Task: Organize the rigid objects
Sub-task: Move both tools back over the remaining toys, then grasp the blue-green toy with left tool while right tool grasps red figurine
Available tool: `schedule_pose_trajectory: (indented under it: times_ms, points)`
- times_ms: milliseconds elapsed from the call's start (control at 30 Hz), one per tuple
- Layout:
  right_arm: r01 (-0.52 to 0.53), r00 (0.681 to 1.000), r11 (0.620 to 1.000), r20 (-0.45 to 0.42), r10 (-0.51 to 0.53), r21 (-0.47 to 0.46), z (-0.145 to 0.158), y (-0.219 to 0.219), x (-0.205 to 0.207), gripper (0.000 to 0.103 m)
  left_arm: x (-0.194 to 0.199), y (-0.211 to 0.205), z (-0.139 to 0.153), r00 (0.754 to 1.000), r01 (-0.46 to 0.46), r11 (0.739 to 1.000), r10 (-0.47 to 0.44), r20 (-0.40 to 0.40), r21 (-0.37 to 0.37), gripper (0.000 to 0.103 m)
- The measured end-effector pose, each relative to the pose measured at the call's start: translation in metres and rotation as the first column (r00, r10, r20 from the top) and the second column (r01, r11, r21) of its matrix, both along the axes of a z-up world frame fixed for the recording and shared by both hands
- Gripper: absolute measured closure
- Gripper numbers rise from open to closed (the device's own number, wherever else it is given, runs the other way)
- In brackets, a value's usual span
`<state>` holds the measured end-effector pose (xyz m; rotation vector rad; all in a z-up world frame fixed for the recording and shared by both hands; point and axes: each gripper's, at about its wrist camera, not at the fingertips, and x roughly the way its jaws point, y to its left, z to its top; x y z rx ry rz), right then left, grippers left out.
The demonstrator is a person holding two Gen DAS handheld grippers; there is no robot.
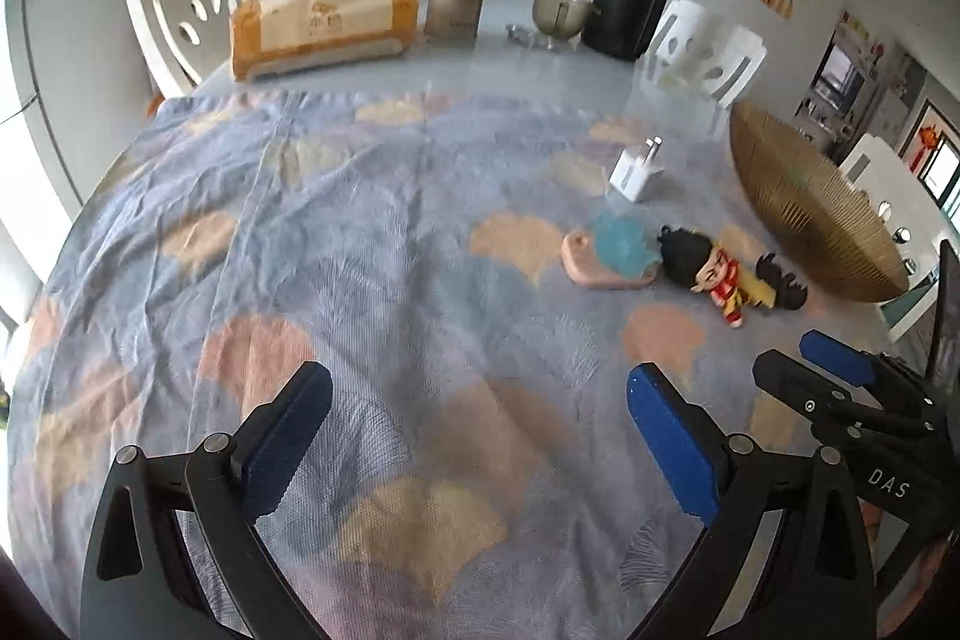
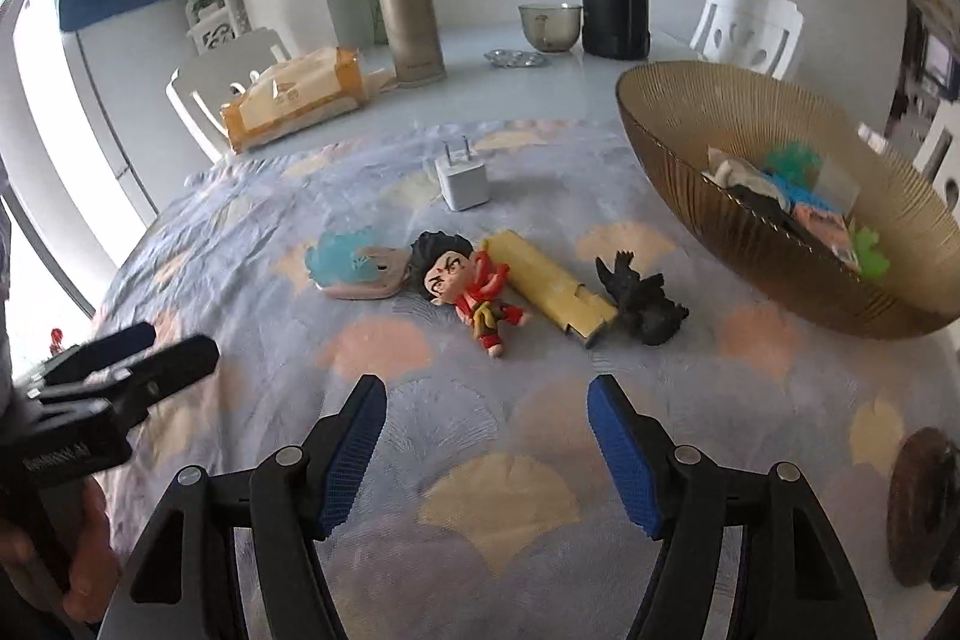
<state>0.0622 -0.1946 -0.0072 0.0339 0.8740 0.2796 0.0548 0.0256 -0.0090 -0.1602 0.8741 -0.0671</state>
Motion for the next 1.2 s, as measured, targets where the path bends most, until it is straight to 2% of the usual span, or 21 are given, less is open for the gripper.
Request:
schedule_pose_trajectory:
  times_ms: [100,367,500,633,700,733,800,833,900,967,1000,1033,1067,1133,1167,1200]
  points:
    - [0.002,1.0,1.0,-0.009,-0.002,-0.003,-0.001,0.0,0.002,0.034,0.0,0.0,-0.001,1.0,-0.003,1.0,0.003,-0.009,0.0,0.004]
    - [0.002,1.0,1.0,-0.009,-0.002,-0.015,-0.002,0.001,0.001,0.034,-0.002,-0.006,-0.001,1.0,0.0,0.998,0.0,-0.004,0.055,0.004]
    - [0.025,0.999,0.999,-0.031,-0.024,0.032,-0.003,-0.009,0.005,0.034,-0.002,-0.01,0.001,1.0,0.016,0.997,-0.016,0.004,0.071,0.004]
    - [0.059,0.997,0.993,-0.055,-0.054,0.105,-0.004,-0.024,0.008,0.034,0.004,-0.027,0.017,0.997,0.078,0.994,-0.079,0.009,0.073,0.005]
    - [0.066,0.997,0.99,-0.05,-0.06,0.128,-0.003,-0.027,0.009,0.034,0.009,-0.043,0.029,0.99,0.136,0.982,-0.141,0.027,0.133,0.005]
    - [0.062,0.997,0.99,-0.05,-0.056,0.129,-0.002,-0.026,0.009,0.034,0.015,-0.054,0.033,0.985,0.16,0.968,-0.168,0.026,0.195,0.007]
    - [0.007,0.996,0.998,-0.093,-0.001,0.07,-0.005,-0.014,0.015,0.034,0.028,-0.066,0.033,0.978,0.195,0.943,-0.209,0.024,0.268,0.015]
    - [-0.016,0.993,0.999,-0.116,0.02,0.032,-0.006,-0.009,0.017,0.034,0.037,-0.068,0.03,0.972,0.223,0.937,-0.234,0.01,0.268,0.015]
    - [-0.074,0.987,0.996,-0.144,0.066,-0.051,-0.006,0.003,0.024,0.034,0.051,-0.071,0.025,0.96,0.275,0.937,-0.278,-0.015,0.216,0.015]
    - [-0.11,0.983,0.993,-0.151,0.102,-0.047,-0.007,0.006,0.032,0.038,0.064,-0.071,0.017,0.954,0.3,0.938,-0.297,-0.044,0.174,0.015]
    - [-0.11,0.984,0.992,-0.146,0.101,-0.057,-0.006,0.006,0.037,0.043,0.066,-0.071,0.015,0.954,0.298,0.938,-0.296,-0.041,0.178,0.017]
    - [-0.114,0.984,0.991,-0.146,0.103,-0.067,-0.006,0.007,0.043,0.045,0.069,-0.073,0.013,0.955,0.297,0.937,-0.296,-0.036,0.183,0.023]
    - [-0.117,0.984,0.991,-0.144,0.105,-0.071,-0.006,0.008,0.047,0.046,0.072,-0.073,0.012,0.954,0.301,0.937,-0.299,-0.038,0.178,0.027]
    - [-0.122,0.985,0.989,-0.131,0.11,-0.082,-0.007,0.013,0.056,0.046,0.078,-0.071,0.008,0.952,0.307,0.941,-0.303,-0.044,0.14,0.044]
    - [-0.122,0.986,0.989,-0.121,0.111,-0.087,-0.008,0.015,0.059,0.046,0.08,-0.07,0.007,0.95,0.312,0.943,-0.309,-0.045,0.119,0.045]
    - [-0.124,0.988,0.988,-0.109,0.114,-0.096,-0.008,0.019,0.063,0.046,0.081,-0.07,0.005,0.948,0.318,0.942,-0.315,-0.045,0.109,0.054]
